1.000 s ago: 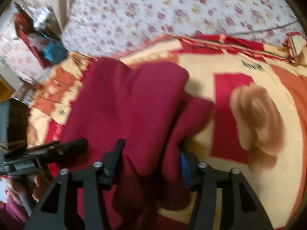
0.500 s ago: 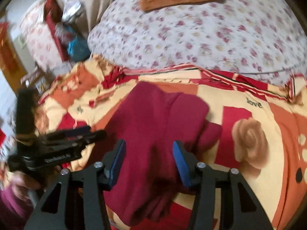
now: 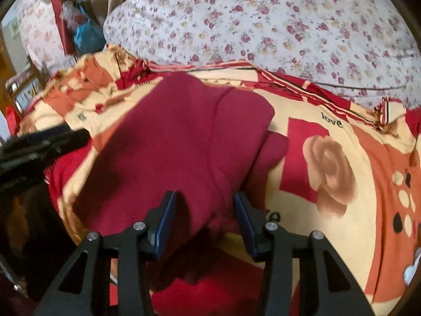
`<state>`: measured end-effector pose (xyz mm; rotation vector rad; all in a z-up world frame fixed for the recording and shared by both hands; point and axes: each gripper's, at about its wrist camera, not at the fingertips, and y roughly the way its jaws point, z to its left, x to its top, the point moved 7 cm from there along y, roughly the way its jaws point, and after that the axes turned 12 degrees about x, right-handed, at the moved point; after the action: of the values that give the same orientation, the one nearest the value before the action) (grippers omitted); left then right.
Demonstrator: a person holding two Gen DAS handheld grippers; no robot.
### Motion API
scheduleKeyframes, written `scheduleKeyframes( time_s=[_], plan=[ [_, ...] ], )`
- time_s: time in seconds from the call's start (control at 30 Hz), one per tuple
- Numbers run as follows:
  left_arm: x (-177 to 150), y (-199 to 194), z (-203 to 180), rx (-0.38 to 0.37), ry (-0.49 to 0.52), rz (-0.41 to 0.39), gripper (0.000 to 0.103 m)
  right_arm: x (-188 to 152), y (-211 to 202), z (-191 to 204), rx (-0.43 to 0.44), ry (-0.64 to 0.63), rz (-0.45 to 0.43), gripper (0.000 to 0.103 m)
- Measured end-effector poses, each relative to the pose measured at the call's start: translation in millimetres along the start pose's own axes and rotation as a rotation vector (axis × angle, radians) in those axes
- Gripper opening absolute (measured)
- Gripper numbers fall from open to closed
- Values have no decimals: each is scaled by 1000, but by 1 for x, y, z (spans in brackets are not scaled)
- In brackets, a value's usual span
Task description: Fold small clothes
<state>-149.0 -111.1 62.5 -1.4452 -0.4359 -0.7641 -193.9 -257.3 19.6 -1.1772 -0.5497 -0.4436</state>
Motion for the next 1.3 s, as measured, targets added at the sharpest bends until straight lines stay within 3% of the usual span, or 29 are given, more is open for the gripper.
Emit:
scheduleKeyframes(
  time_s=[0.17, 0.37, 0.73, 1.3],
  plan=[
    [1, -9, 0, -1, -10, -19, 41, 5, -24, 9, -11, 23, -74, 64],
    [7, -22, 2, 20, -13, -65, 41, 12, -36, 17, -55, 26, -104, 72],
    [6, -22, 5, 35, -22, -61, 41, 16, -39, 20, -111, 38, -124, 77],
    [7, -20, 4, 41, -22, -60, 41, 16, -36, 12, -118, 76, -121, 80]
  ],
)
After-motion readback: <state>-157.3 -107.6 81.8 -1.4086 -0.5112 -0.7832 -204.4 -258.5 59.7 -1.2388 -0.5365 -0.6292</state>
